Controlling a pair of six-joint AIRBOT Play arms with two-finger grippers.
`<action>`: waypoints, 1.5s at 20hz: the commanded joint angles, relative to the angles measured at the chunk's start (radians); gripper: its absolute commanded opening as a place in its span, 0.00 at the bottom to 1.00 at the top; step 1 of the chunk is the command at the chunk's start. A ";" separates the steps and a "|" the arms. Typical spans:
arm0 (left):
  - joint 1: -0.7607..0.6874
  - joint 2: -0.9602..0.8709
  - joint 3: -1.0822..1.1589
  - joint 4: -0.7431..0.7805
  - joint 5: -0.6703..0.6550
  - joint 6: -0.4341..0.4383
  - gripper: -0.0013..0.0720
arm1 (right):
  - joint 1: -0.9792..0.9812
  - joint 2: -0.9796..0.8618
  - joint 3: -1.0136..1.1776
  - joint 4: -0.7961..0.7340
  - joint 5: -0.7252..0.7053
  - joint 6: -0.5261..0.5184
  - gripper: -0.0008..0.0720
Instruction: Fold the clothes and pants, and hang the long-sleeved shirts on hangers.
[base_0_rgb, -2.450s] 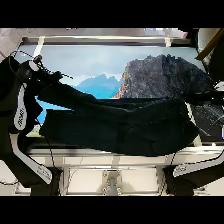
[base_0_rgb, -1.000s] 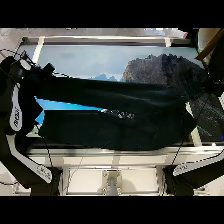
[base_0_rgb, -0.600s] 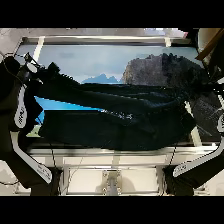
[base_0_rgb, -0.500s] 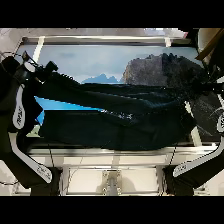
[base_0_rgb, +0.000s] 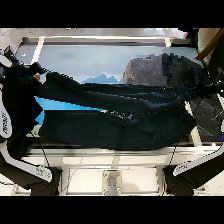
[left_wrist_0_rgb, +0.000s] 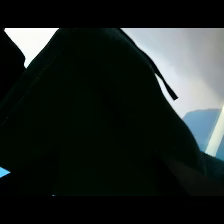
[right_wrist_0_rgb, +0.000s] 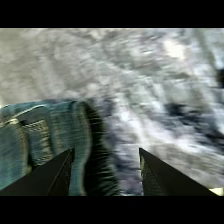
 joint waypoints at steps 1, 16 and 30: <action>-0.008 0.003 -0.039 0.048 -0.019 -0.008 0.91 | 0.008 -0.055 0.002 0.128 0.026 -0.073 0.68; -0.020 -0.075 -0.041 -0.009 -0.002 -0.018 0.91 | 0.103 -0.146 0.050 0.307 -0.116 -0.189 0.07; -0.019 0.030 -0.042 0.012 -0.025 -0.002 0.90 | 0.099 -0.117 0.178 -0.055 -0.259 0.298 0.67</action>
